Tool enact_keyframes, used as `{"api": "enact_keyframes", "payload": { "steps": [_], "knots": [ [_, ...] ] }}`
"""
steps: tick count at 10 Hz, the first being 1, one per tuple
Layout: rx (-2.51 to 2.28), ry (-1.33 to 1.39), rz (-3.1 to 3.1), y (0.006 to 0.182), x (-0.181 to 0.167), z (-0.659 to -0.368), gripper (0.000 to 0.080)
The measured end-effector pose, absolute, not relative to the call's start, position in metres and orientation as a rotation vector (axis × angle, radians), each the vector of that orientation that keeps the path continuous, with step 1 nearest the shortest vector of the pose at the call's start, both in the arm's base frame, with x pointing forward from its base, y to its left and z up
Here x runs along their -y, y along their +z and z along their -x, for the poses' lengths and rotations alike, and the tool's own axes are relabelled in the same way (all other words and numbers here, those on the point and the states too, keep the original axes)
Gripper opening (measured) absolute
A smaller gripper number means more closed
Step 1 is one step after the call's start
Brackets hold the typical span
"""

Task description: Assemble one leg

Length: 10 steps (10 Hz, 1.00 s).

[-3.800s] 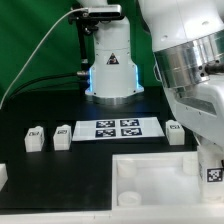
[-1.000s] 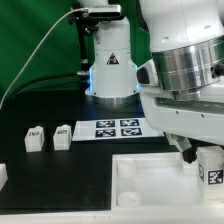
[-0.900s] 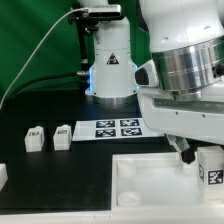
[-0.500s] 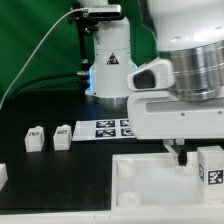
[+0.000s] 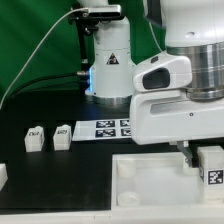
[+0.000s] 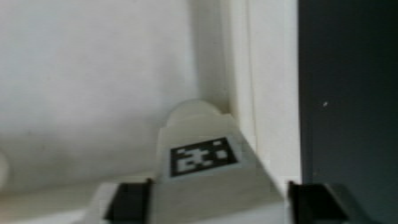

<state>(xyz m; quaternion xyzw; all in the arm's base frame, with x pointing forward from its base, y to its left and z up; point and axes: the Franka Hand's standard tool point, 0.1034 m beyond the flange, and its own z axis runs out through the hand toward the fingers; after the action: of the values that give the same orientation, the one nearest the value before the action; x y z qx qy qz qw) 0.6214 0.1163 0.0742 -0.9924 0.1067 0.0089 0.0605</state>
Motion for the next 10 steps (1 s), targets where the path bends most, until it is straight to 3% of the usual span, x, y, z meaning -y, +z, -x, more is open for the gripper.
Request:
{"api": "enact_keyframes", "payload": {
  "steps": [1,4,7,10],
  "knots": [
    [-0.465,0.036,2.986,0.0738,-0.1156,-0.6212,0.0294],
    [-1.157,0.041,2.782,0.0730,-0.1165,-0.6227,0.0294],
    [-2.090,0.118,2.079,0.0731,-0.1243,-0.6248,0.0294],
    [-2.123,0.129,2.035,0.0728,-0.1251,-0.6242,0.0294]
  ]
}}
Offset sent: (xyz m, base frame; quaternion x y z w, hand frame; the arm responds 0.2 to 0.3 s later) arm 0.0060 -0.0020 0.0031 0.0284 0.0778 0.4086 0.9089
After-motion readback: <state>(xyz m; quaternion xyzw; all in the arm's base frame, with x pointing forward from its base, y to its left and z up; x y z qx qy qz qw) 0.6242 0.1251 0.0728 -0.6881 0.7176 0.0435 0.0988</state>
